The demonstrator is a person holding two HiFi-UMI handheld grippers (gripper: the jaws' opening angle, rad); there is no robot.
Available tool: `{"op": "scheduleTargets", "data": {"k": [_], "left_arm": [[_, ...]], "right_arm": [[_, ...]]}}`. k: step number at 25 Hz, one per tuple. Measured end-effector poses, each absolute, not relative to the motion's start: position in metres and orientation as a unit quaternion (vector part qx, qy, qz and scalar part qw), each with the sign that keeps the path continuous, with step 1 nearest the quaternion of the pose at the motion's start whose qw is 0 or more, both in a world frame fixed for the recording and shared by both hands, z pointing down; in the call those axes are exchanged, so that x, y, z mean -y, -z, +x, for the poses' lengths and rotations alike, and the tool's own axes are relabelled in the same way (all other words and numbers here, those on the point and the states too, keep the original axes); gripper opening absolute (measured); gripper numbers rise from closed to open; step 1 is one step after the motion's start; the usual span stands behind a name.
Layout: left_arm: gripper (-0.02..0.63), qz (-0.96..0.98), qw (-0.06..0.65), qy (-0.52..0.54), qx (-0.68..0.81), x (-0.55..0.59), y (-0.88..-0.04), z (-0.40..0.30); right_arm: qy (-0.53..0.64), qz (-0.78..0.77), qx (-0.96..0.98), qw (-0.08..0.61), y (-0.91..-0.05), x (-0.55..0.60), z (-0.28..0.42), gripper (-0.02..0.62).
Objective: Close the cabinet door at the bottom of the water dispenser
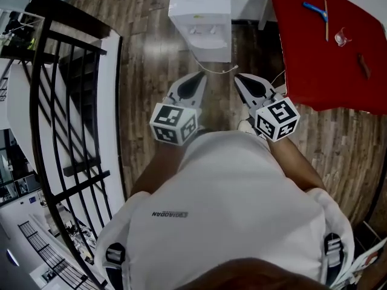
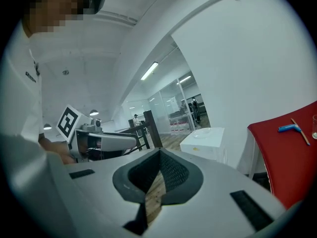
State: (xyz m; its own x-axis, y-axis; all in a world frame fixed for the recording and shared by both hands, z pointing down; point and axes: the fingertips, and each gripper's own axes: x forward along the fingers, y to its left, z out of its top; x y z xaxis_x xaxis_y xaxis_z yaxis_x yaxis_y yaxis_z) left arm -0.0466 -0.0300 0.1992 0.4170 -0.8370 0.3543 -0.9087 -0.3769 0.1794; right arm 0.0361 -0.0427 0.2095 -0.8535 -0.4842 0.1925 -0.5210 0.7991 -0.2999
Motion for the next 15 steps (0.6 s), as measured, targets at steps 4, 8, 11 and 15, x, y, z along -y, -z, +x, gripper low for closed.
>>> {"op": "scheduleTargets", "data": {"k": [4,8,11,15], "left_arm": [[-0.003,0.83,0.167,-0.116,0.519,0.019,-0.204,-0.068],[-0.004,0.837,0.159,-0.106,0.513,0.012,-0.199,-0.082],[-0.005,0.835,0.159,-0.097,0.518,0.007,-0.198,-0.095],[-0.005,0.835,0.162,-0.091,0.517,0.001,-0.199,-0.101]], "right_arm": [[-0.172,0.284,0.942,0.054,-0.212,0.033,0.018,0.021],[-0.172,0.295,0.938,0.061,-0.212,0.024,0.005,0.021],[-0.163,0.299,0.938,0.064,-0.209,0.021,-0.003,0.021],[-0.157,0.303,0.938,0.066,-0.205,0.019,-0.009,0.021]]}}
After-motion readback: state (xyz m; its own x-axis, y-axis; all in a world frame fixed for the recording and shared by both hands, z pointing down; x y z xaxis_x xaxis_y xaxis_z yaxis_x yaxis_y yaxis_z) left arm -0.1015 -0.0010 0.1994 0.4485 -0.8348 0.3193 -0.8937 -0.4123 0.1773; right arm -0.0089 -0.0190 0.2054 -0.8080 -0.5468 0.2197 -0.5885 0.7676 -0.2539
